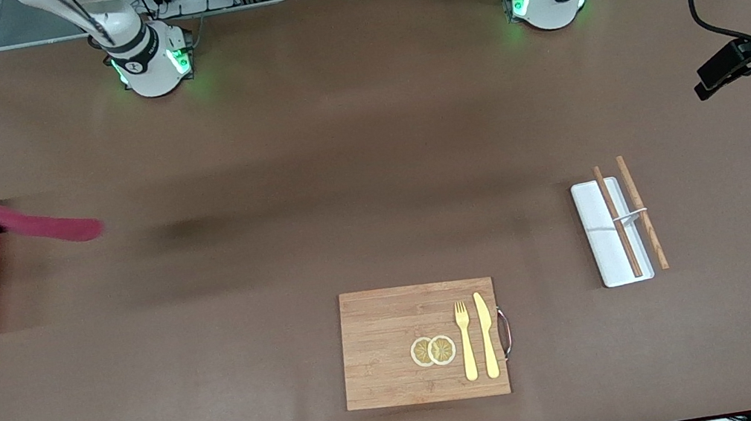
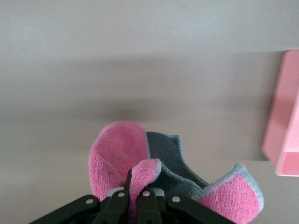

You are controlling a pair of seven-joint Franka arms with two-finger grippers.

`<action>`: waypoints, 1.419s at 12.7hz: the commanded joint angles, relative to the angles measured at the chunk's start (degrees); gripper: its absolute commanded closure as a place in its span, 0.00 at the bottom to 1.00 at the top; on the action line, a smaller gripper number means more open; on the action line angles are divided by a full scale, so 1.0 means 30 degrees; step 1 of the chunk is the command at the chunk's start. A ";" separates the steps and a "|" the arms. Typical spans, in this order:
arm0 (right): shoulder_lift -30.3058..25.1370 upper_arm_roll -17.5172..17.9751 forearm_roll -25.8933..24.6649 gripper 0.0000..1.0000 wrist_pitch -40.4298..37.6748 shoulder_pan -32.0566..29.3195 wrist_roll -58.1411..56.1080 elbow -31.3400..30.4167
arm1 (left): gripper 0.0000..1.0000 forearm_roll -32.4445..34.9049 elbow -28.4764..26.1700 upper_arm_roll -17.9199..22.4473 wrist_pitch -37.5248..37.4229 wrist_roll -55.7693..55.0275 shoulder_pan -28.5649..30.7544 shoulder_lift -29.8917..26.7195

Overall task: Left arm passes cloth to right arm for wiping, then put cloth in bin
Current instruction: 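Move the cloth over the pink bin and open the right gripper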

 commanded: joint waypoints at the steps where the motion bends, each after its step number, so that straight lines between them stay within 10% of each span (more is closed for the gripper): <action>1: 0.0004 0.0425 -0.1155 1.00 0.0048 -0.3397 -0.4661 -0.0002 | 0.00 0.0400 -0.0338 -0.0059 -0.0054 0.0046 -0.0014 -0.0499; 11: 0.5920 0.0454 -0.4414 1.00 0.9998 -0.9149 -1.1410 0.0087 | 0.00 0.0459 -0.0689 -0.0001 -0.0054 0.0046 0.0074 -0.0675; 13: 0.5983 0.0512 -0.3773 0.00 1.0567 -0.9531 -1.1710 0.0058 | 0.00 0.0459 -0.1098 -0.0001 0.0004 0.0017 0.0074 -0.0821; 18: 0.4025 0.0571 -0.2596 0.00 0.8054 -0.6494 -0.9115 0.0029 | 0.00 0.0459 -0.1539 -0.0001 0.0351 0.0016 0.0075 -0.1026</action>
